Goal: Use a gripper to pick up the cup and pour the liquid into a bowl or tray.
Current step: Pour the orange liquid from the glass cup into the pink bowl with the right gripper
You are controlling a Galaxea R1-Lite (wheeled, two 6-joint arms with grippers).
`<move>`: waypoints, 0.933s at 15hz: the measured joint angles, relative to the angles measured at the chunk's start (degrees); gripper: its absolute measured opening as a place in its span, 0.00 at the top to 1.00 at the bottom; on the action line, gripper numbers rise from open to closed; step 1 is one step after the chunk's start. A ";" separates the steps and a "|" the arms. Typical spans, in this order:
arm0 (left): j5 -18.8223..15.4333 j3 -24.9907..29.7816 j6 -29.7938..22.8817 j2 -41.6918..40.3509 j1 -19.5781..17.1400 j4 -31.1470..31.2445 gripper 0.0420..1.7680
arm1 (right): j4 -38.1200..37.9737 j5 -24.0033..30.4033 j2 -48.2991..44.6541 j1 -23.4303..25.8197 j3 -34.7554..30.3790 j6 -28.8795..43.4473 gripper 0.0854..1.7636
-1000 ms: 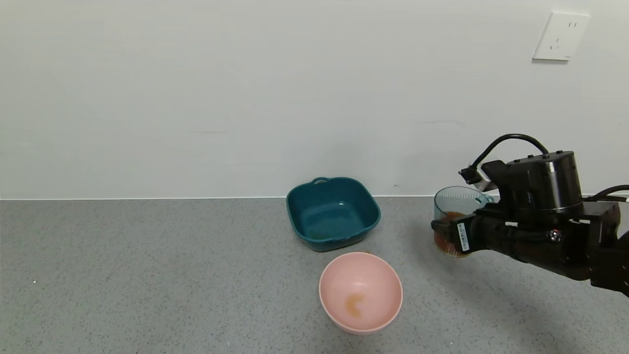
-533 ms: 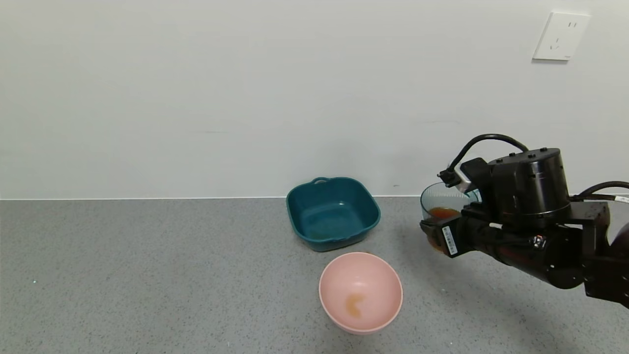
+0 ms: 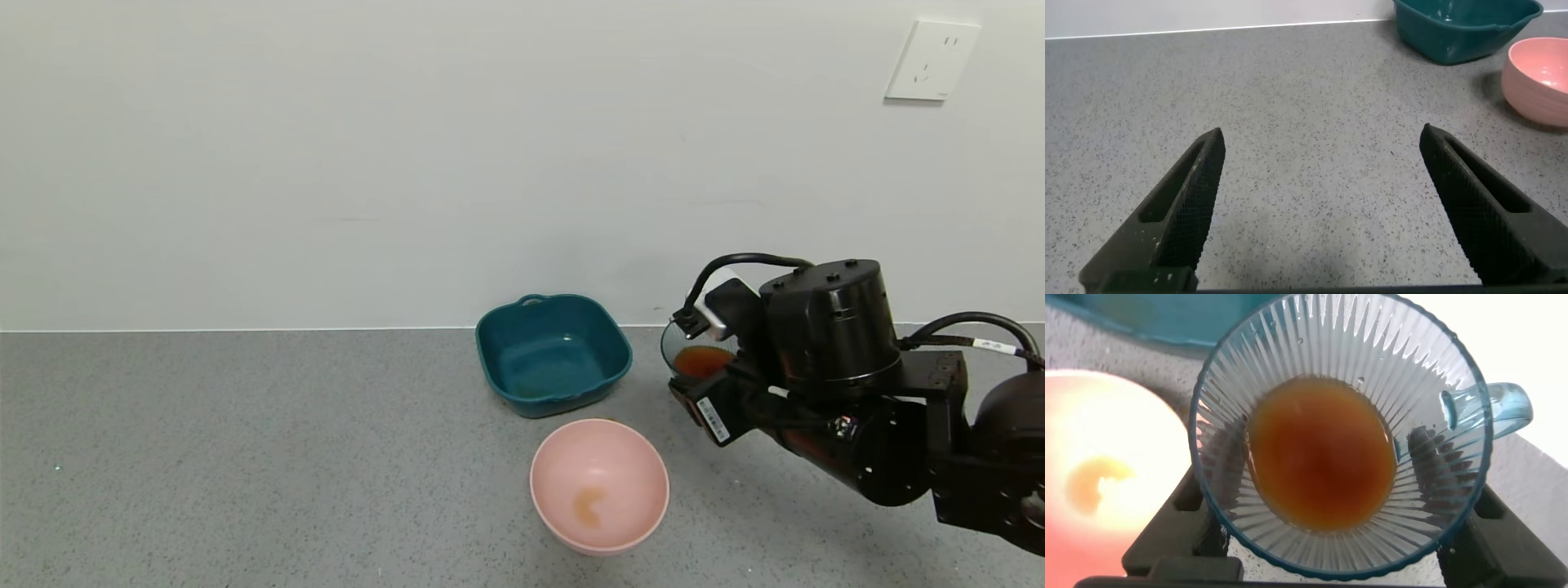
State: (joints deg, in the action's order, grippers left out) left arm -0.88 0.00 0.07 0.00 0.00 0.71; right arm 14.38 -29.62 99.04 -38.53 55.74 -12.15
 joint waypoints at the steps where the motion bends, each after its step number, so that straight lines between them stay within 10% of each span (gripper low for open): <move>1: 0.00 0.00 0.02 0.00 0.00 0.00 0.03 | 0.05 -0.67 0.27 -0.46 0.18 -1.65 0.24; 14: 0.00 0.00 0.02 0.00 0.00 0.00 0.03 | 0.05 -1.83 2.45 -2.76 0.60 -19.63 0.24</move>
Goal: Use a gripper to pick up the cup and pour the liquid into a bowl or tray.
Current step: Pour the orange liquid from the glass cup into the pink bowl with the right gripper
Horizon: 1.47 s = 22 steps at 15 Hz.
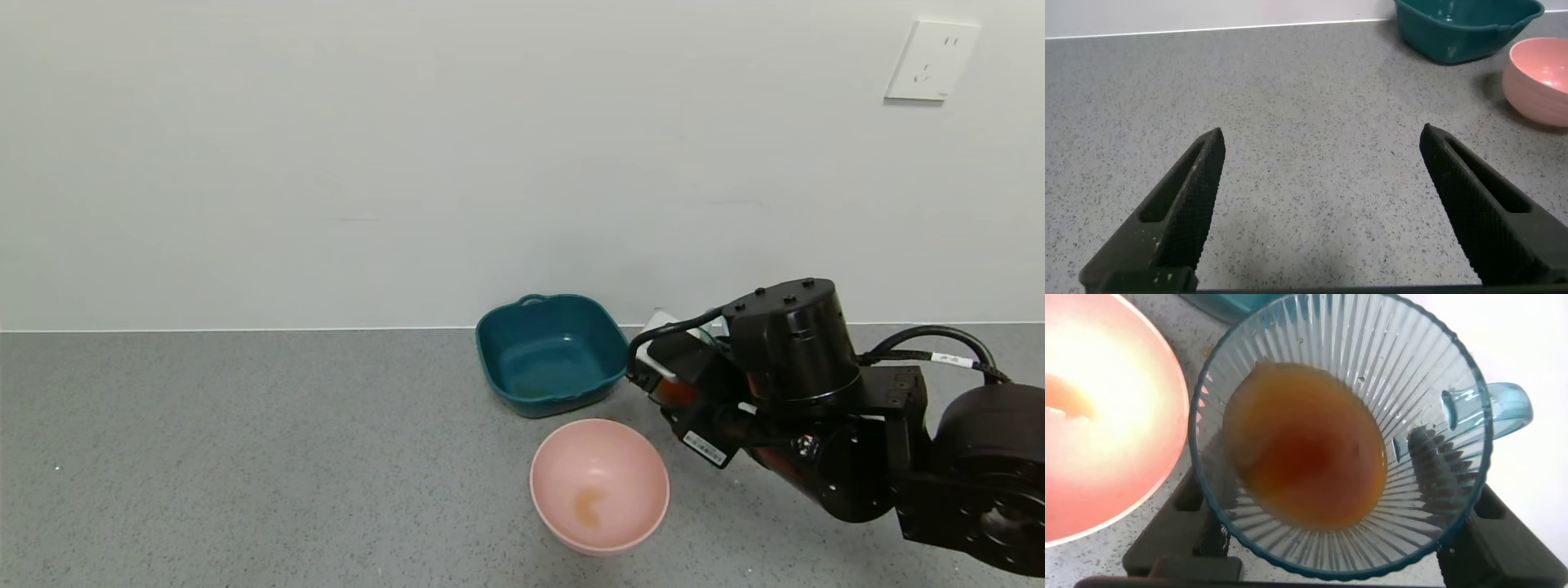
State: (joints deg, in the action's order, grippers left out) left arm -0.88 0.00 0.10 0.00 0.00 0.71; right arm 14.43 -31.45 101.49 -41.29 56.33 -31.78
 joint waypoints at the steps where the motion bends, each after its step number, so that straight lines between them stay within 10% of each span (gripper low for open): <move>1: -0.02 0.00 -0.02 0.00 0.00 0.00 0.03 | -0.02 -0.02 0.16 -0.11 0.00 -0.62 0.24; 22: -0.02 0.00 0.00 0.00 0.00 0.00 0.03 | 0.06 -10.24 4.96 -3.94 -0.09 -14.63 0.24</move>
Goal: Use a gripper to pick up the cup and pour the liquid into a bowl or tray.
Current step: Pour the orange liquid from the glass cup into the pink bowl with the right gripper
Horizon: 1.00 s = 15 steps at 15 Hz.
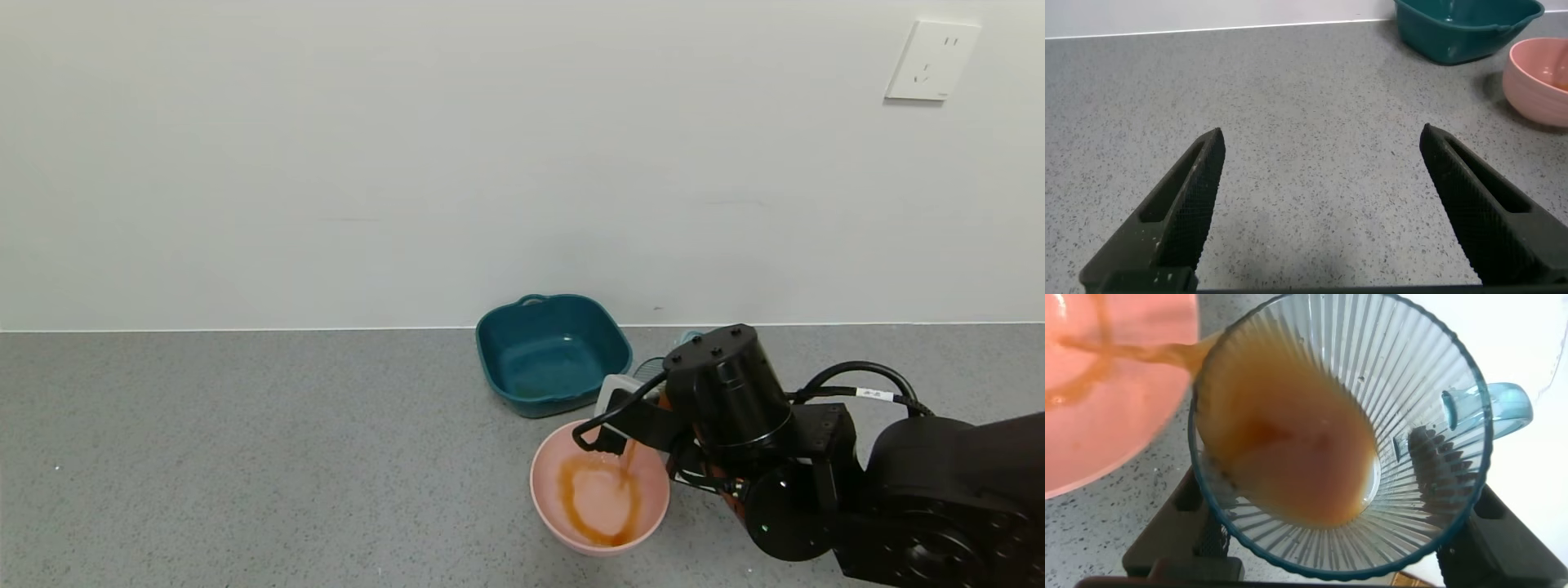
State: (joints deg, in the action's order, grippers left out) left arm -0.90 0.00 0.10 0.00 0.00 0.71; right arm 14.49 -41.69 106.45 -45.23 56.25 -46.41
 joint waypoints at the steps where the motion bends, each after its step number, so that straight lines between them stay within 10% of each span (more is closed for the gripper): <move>1: 0.02 0.00 0.00 0.00 0.00 0.00 0.03 | 0.00 0.00 0.16 -0.13 0.04 -0.85 0.24; 15: 0.05 0.00 0.00 0.00 0.00 -0.02 0.03 | 0.28 -9.29 -0.50 -4.50 1.24 -17.04 0.24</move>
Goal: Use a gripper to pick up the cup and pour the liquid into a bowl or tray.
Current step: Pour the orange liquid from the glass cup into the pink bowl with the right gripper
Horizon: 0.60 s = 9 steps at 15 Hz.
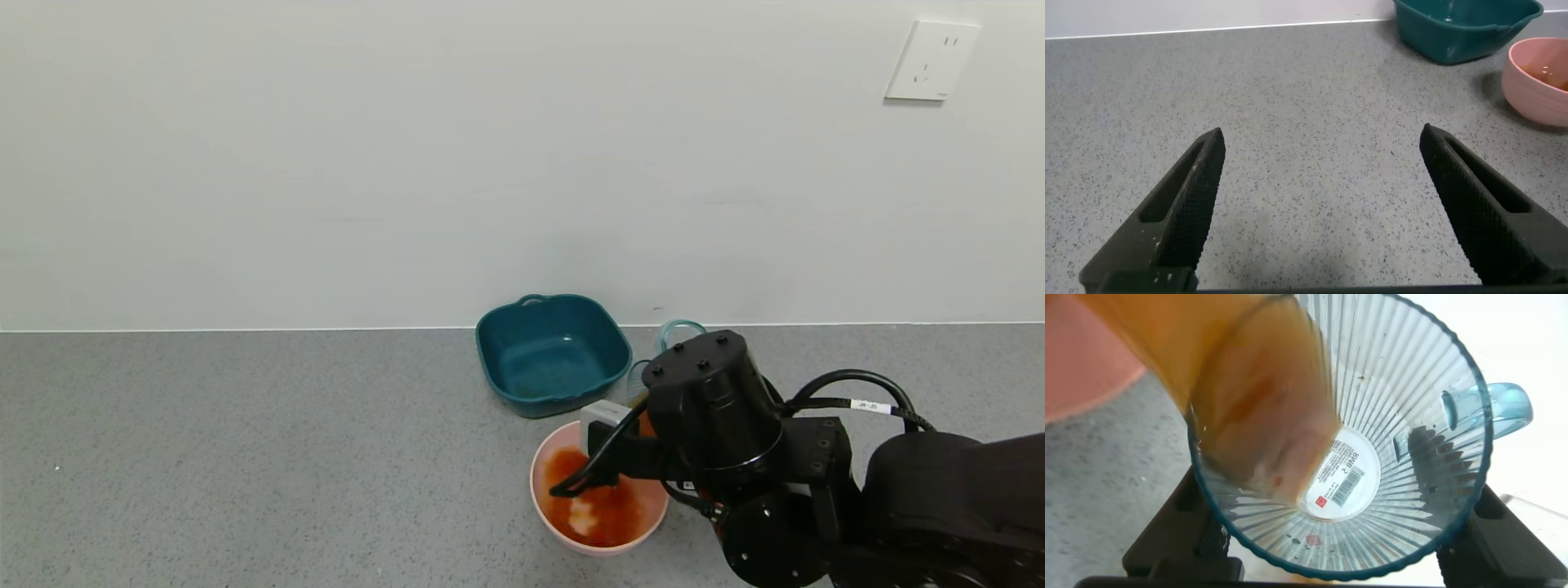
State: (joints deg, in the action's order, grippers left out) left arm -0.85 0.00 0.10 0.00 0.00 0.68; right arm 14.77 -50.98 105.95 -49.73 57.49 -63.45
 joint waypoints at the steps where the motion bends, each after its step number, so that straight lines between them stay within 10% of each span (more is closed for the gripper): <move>1: -0.02 0.00 0.00 0.00 0.00 0.00 0.03 | 0.00 -0.12 -0.02 -0.38 0.20 -0.88 0.24; 9: -0.02 0.00 0.00 0.00 0.00 0.02 0.03 | -0.11 -4.67 -1.34 -2.65 0.39 -10.75 0.25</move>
State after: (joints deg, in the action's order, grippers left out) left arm -0.88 0.00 0.10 0.00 0.00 0.71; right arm 14.67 -55.65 104.61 -52.37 57.88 -74.20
